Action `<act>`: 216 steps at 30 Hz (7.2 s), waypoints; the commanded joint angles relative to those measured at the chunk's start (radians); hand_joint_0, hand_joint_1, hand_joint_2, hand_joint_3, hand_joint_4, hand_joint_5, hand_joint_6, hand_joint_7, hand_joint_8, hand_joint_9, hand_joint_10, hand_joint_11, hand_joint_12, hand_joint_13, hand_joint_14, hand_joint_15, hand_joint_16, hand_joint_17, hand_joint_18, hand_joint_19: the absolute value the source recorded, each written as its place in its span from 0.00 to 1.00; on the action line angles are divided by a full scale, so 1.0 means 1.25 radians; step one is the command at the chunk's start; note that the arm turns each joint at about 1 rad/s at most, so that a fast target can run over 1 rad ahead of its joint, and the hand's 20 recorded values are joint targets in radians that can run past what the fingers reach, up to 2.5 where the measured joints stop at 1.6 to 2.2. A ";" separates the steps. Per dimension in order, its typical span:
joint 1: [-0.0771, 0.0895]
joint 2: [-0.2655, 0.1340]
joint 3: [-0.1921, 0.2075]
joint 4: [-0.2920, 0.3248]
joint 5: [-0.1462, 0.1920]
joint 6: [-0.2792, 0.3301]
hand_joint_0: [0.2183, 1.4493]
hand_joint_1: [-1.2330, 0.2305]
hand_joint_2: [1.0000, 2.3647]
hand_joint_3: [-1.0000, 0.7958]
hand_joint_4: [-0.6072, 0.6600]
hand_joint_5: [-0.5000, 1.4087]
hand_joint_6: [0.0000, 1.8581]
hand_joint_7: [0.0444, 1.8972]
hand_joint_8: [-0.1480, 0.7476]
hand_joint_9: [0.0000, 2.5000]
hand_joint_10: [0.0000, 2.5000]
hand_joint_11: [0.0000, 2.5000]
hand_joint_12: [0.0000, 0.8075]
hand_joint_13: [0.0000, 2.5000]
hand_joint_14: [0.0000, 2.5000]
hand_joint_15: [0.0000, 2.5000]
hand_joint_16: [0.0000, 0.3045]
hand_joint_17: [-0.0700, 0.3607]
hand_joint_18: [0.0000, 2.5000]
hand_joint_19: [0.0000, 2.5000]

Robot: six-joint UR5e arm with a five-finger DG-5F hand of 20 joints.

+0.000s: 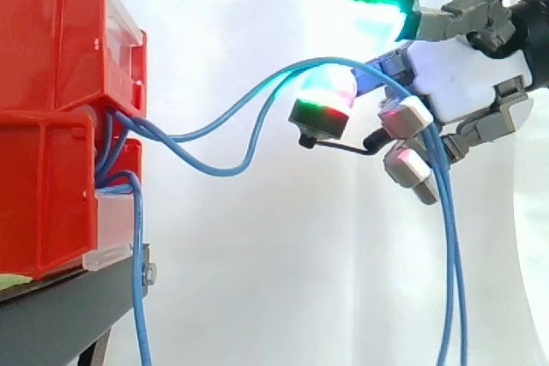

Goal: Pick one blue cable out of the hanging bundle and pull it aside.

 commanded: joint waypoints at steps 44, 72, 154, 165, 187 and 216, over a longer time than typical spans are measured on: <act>-0.008 0.003 -0.009 0.003 -0.010 0.000 0.19 0.56 0.00 0.28 0.49 0.23 0.45 0.37 0.49 0.51 0.01 0.20 0.51 0.42 0.01 0.23 0.21 0.50 0.36 0.27; -0.045 0.005 -0.009 0.054 -0.035 0.070 0.29 0.46 0.01 0.35 0.50 0.23 0.43 0.40 0.48 0.51 0.01 0.21 0.48 0.42 0.01 0.23 0.19 0.46 0.34 0.28; -0.054 0.003 -0.072 -0.015 0.001 0.088 0.25 0.37 0.00 0.31 0.51 0.21 0.45 0.37 0.46 0.47 0.01 0.22 0.46 0.41 0.01 0.24 0.17 0.44 0.33 0.29; -0.048 0.005 -0.144 -0.015 0.007 0.124 0.26 0.39 0.00 0.32 0.52 0.21 0.44 0.37 0.46 0.47 0.01 0.22 0.45 0.41 0.01 0.24 0.17 0.44 0.33 0.29; -0.050 0.003 -0.178 -0.161 0.091 0.180 0.29 0.38 0.01 0.39 0.53 0.21 0.43 0.38 0.48 0.47 0.01 0.22 0.47 0.42 0.01 0.24 0.18 0.46 0.34 0.28; 0.008 0.003 -0.060 -0.138 0.094 0.163 0.22 0.37 0.00 0.28 0.55 0.21 0.46 0.35 0.48 0.48 0.01 0.23 0.47 0.44 0.01 0.26 0.19 0.46 0.34 0.29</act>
